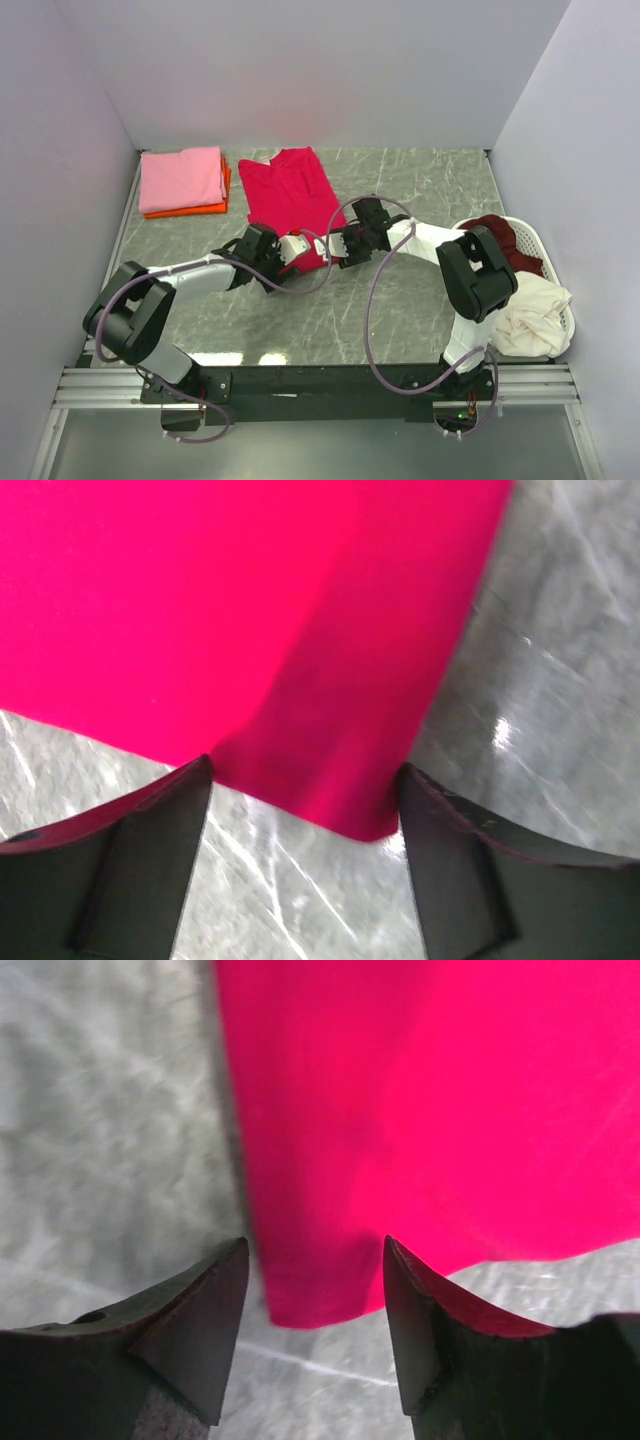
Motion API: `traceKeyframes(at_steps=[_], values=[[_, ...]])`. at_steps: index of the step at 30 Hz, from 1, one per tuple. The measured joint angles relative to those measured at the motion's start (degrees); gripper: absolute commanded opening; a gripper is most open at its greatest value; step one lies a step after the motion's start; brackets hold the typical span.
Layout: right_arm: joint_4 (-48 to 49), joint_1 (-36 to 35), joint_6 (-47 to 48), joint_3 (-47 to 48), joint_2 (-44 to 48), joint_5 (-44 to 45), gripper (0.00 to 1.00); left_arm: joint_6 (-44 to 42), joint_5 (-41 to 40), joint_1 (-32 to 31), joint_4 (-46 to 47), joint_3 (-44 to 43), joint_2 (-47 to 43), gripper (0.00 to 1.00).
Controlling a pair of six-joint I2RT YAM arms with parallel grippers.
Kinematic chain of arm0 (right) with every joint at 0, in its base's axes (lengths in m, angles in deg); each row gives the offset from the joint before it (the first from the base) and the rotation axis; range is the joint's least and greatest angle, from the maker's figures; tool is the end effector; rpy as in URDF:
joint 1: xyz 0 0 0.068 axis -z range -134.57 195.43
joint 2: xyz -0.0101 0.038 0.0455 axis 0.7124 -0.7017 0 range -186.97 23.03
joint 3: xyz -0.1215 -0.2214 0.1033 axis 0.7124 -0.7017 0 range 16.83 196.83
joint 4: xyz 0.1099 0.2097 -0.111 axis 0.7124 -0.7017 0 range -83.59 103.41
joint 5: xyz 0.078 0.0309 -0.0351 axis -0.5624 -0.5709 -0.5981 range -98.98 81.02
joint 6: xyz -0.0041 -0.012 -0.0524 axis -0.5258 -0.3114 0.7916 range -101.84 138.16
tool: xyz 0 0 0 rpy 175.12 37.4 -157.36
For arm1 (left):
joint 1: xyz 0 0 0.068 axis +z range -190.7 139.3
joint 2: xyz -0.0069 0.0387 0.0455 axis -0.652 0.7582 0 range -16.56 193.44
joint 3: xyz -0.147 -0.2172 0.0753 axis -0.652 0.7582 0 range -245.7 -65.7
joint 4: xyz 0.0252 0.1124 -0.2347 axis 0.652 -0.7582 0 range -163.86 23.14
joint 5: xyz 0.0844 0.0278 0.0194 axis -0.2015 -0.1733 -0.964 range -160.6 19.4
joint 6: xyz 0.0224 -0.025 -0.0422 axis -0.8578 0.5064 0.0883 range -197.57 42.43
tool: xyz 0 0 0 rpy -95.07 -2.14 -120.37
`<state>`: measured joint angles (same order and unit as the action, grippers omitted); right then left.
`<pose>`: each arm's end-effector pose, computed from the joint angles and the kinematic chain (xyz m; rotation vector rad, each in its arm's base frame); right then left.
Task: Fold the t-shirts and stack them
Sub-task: Fold the tshirt
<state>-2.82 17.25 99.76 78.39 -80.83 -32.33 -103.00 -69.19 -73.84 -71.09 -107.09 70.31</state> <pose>0.3111 0.1828 0.1583 -2.1048 1.3036 0.1433 0.2431 -0.1599 0.1609 1.2034 2.1231 -0.0901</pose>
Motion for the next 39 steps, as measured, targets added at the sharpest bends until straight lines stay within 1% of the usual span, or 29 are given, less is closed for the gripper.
traceKeyframes(at_steps=[1, 2, 3, 4, 5, 8, 9, 12, 15, 17, 21, 25, 31, 36, 39], values=[[0.5, -0.3, -0.2, 0.2, -0.4, 0.5, 0.6, 0.1, 0.1, 0.2, 0.1, -0.5, 0.6, 0.75], [1.2, -0.5, -0.3, 0.6, -0.7, 1.2, 0.55, 0.2, 0.2, 0.5, 0.2, -1.1, 1.3, 0.72], [1.7, -0.6, -0.4, 0.7, -1.1, 1.7, 0.51, 0.3, 0.3, 0.6, 0.2, -1.6, 1.9, 0.62], [2.1, -0.8, -0.7, 0.8, -1.4, 2.0, 0.46, 0.6, 0.5, 0.8, 0.2, -2.0, 2.4, 0.55], [2.2, -0.8, -0.9, 0.8, -1.4, 2.5, 0.33, 0.8, 0.5, 1.0, 0.2, -2.2, 2.8, 0.44], [2.0, -0.8, -0.7, 0.7, -1.7, 3.3, 0.05, 0.8, 1.1, 1.2, 0.0, -2.3, 3.3, 0.32], [2.1, -0.8, -0.6, 0.5, -1.8, 3.4, 0.01, 0.7, 1.3, 1.2, -0.2, -2.3, 3.3, 0.21], [2.5, -0.8, 0.3, -0.3, -1.4, 3.3, 0.0, 0.4, 2.0, 1.2, -0.8, -2.3, 3.3, 0.0], [2.1, -0.8, 1.5, -3.0, 1.0, 2.7, 0.0, -0.1, 2.8, 0.1, -1.6, -1.5, 1.6, 0.0], [-0.4, -0.8, 2.5, -5.9, 4.7, 2.3, 0.0, -0.4, 4.3, -1.8, -3.1, -0.4, -0.8, 0.0], [-6.6, -0.8, 4.0, -12.8, 15.5, 1.1, 0.0, -0.8, 7.9, -8.8, -7.2, 0.5, -5.0, 0.0], [-13.4, -1.3, 4.2, -20.0, 28.8, -0.2, 0.0, -0.3, 10.4, -15.3, -10.4, 0.5, -5.9, 0.0], [-24.0, -3.6, 2.8, -27.3, 44.0, -1.8, 0.0, 2.1, 13.2, -24.1, -13.3, 2.1, -8.4, 0.0], [-30.3, -4.5, 0.4, -30.6, 53.9, -3.3, 0.0, 3.7, 15.0, -27.7, -14.7, 2.3, -11.0, 0.0], [-31.1, -4.7, -1.6, -31.5, 55.5, -3.5, 0.0, 3.9, 15.3, -28.1, -15.2, 2.3, -12.1, 0.0]])
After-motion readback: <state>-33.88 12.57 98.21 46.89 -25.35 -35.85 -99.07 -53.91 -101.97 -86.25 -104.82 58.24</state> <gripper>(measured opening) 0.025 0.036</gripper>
